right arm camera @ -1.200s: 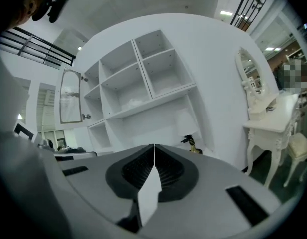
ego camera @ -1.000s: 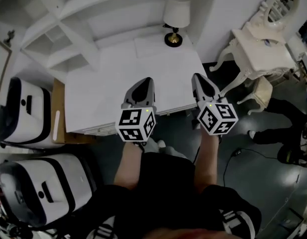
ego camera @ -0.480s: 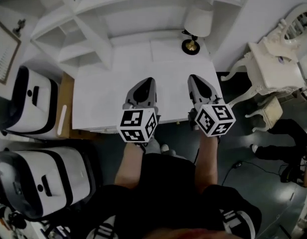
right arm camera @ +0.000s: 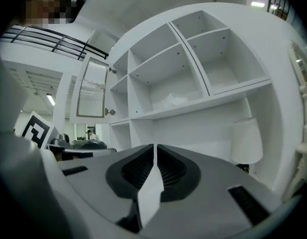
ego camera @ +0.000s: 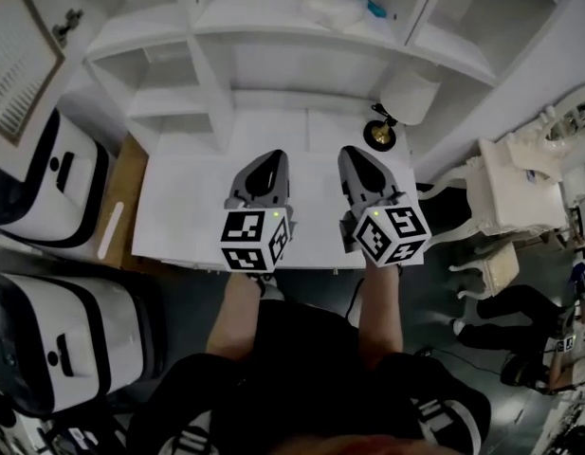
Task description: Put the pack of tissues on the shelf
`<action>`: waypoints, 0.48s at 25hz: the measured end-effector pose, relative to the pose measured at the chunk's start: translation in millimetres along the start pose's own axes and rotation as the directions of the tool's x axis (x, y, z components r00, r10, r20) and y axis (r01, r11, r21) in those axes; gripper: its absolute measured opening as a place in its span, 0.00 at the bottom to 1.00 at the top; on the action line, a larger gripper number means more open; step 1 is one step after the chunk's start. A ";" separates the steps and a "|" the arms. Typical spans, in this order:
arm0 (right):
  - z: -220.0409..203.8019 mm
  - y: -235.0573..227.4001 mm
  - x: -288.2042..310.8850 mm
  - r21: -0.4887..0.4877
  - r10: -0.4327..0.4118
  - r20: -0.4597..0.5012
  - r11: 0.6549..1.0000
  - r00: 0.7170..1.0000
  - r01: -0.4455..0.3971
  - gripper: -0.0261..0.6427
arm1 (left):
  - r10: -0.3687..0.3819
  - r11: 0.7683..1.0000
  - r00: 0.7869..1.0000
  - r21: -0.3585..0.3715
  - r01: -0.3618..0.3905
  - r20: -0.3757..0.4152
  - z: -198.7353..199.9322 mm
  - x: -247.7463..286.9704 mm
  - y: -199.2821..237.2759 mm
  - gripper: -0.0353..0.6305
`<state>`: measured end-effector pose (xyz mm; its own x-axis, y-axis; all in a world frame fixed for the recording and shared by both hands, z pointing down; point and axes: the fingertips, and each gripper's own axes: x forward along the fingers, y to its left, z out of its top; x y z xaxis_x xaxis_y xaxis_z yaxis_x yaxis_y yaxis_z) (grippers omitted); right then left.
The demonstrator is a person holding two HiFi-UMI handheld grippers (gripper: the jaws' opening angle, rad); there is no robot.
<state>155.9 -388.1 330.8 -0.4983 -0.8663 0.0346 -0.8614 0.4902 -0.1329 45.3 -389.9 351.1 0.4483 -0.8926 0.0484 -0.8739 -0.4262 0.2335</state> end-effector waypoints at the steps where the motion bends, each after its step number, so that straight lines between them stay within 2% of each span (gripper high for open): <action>1: 4.0 2.3 8.5 -0.012 0.005 0.002 1.000 1.000 -0.005 0.07 | 0.001 1.000 1.000 0.000 -0.001 0.008 4.9 3.9 6.8 0.07; 8: 34.1 15.2 54.6 -0.091 0.017 0.037 0.996 0.999 -0.013 0.08 | -0.028 1.000 0.997 0.003 0.028 0.068 37.1 28.0 40.4 0.07; 12: 48.4 18.6 66.7 -0.123 0.015 0.066 0.992 0.998 -0.007 0.08 | -0.058 0.998 0.995 0.005 0.058 0.083 42.2 36.8 47.6 0.07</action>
<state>111.5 -441.5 282.7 -0.5036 -0.8633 -0.0332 -0.8635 0.5042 -0.0107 12.3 -449.3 323.0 0.4808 -0.8756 -0.0462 -0.8475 -0.4776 0.2315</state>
